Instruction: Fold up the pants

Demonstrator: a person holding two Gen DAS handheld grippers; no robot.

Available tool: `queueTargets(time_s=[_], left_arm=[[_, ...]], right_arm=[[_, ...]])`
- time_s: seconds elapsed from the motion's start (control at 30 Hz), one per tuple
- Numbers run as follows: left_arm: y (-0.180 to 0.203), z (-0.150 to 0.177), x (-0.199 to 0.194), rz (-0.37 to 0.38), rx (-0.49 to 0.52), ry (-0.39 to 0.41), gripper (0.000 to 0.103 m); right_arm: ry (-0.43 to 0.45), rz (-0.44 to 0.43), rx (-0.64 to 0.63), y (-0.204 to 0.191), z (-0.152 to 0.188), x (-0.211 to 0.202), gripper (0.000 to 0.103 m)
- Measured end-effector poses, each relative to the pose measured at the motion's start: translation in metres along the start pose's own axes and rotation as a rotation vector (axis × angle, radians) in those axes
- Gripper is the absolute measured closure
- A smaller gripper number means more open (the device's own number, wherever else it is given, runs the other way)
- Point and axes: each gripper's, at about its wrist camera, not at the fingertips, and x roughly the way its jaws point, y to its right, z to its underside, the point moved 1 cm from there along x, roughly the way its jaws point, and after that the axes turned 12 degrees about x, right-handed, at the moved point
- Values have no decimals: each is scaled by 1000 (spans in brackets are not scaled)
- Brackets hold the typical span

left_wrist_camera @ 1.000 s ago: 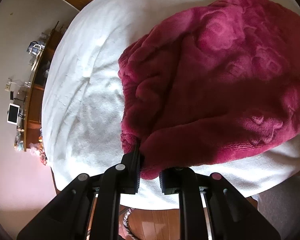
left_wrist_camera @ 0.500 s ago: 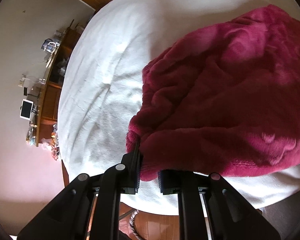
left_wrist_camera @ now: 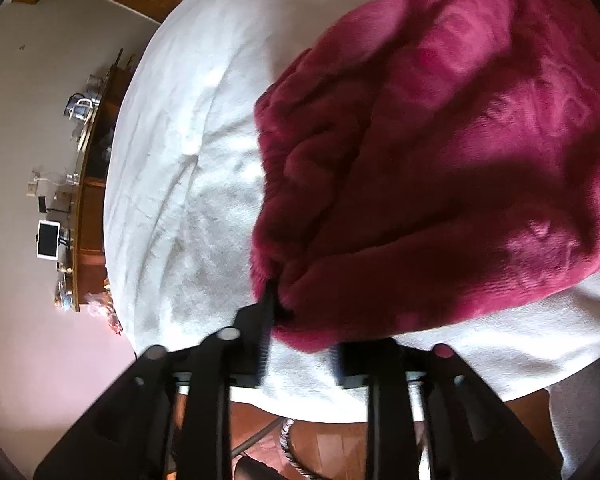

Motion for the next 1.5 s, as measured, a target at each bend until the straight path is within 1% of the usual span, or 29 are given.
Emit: queueTargets(time_s=[0.03, 0.07, 0.1, 0.17, 0.23, 0.3, 0.4, 0.43, 0.47, 0.5, 0.53, 0.57, 0.63, 0.7, 0.73, 0.77, 0.8, 0.87, 0.9, 0.93, 0.97, 1.0, 1.07, 1.17, 1.2, 1.27, 1.33, 1.4, 1.5], left_arm=[[-2, 1, 3, 0, -4, 0, 64], [-5, 4, 6, 0, -9, 0, 60], [-7, 6, 7, 5, -13, -1, 58], [-11, 11, 11, 17, -19, -2, 54], [-13, 12, 15, 26, -21, 0, 50], [-14, 11, 18, 17, -3, -2, 46], [-9, 8, 21, 29, 33, -2, 45], [-6, 7, 21, 33, 48, 0, 45], [-6, 9, 23, 42, 62, 3, 45], [-7, 12, 25, 69, 69, 4, 45], [-7, 15, 26, 106, 69, 4, 45], [-8, 18, 27, 153, 73, 10, 45], [-10, 24, 27, 193, 81, 15, 45], [-13, 31, 30, 259, 66, 12, 45], [-16, 35, 32, 286, 56, 10, 45], [-19, 37, 33, 301, 46, 7, 45], [-24, 40, 35, 340, 12, 8, 45], [-33, 44, 36, 391, -46, 20, 45], [-41, 46, 36, 424, -96, 32, 45], [-50, 47, 36, 459, -156, 46, 45], [-57, 47, 36, 484, -198, 58, 45], [-68, 45, 34, 519, -268, 83, 45], [-83, 39, 30, 548, -339, 123, 45], [-109, 15, 24, 624, -451, 190, 46], [-114, 7, 24, 639, -469, 203, 46], [-120, -6, 19, 659, -485, 226, 45], [-125, -15, 13, 673, -474, 248, 45], [-128, -15, 6, 682, -419, 267, 45], [-125, -1, 5, 683, -330, 241, 45]], right_arm=[[27, 19, -17, -7, 0, -7, 59], [49, 31, -37, -15, 1, -14, 59], [59, 35, -52, -21, 2, -17, 59], [91, 37, -117, -48, 7, -25, 59], [101, 19, -187, -81, 16, -28, 59], [87, -13, -243, -109, 23, -25, 59], [37, -69, -312, -150, 42, -17, 59], [8, -85, -348, -177, 60, -8, 59], [-12, -95, -381, -192, 70, -3, 59], [-27, -103, -405, -201, 78, 1, 59], [-61, -117, -442, -220, 93, 9, 59], [-90, -130, -470, -234, 105, 15, 59], [-141, -158, -534, -260, 128, 27, 59], [-180, -179, -592, -285, 150, 33, 59], [-206, -194, -635, -302, 169, 32, 59], [-220, -202, -656, -310, 175, 34, 59], [-244, -215, -690, -328, 186, 39, 59], [-267, -233, -736, -354, 204, 40, 59], [-279, -246, -761, -372, 212, 43, 59], [-288, -254, -773, -384, 220, 45, 57], [-302, -267, -785, -396, 224, 48, 53], [-316, -279, -794, -407, 229, 50, 50], [-356, -309, -819, -438, 242, 60, 50], [-401, -328, -834, -469, 258, 66, 50], [-423, -333, -839, -480, 262, 70, 50], [-445, -329, -853, -498, 271, 80, 50], [-456, -309, -864, -506, 276, 88, 50], [-472, -296, -872, -512, 282, 96, 50], [-478, -284, -878, -515, 287, 104, 50]])
